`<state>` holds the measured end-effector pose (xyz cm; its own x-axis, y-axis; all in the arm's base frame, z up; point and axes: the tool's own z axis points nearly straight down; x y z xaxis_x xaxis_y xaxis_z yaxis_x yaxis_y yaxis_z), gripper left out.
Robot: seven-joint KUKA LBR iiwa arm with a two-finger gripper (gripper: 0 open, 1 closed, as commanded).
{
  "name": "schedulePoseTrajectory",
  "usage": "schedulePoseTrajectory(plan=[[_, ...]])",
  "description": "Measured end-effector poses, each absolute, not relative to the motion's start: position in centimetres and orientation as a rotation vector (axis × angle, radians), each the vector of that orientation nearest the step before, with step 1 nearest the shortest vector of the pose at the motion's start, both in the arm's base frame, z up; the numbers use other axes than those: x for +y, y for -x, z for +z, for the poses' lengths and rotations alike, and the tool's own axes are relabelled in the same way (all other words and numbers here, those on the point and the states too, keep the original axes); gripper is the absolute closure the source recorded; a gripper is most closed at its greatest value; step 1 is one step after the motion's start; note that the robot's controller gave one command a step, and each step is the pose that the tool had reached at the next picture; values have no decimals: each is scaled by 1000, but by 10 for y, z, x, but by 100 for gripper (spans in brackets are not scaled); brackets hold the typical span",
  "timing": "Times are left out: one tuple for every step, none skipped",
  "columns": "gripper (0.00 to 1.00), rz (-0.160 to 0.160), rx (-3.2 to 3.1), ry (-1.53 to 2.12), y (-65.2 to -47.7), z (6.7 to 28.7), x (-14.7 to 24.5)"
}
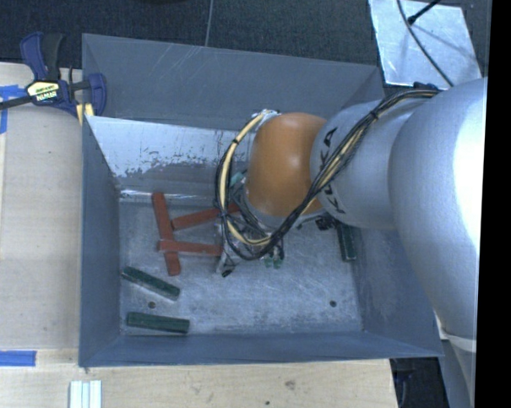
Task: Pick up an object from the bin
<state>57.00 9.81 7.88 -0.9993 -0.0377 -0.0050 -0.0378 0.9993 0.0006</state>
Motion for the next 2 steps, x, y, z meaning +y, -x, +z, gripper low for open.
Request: schedulePoseTrajectory(plan=[[100,4,3129,45,-557,225,101],[0,0,3138,47,-555,220,101]])
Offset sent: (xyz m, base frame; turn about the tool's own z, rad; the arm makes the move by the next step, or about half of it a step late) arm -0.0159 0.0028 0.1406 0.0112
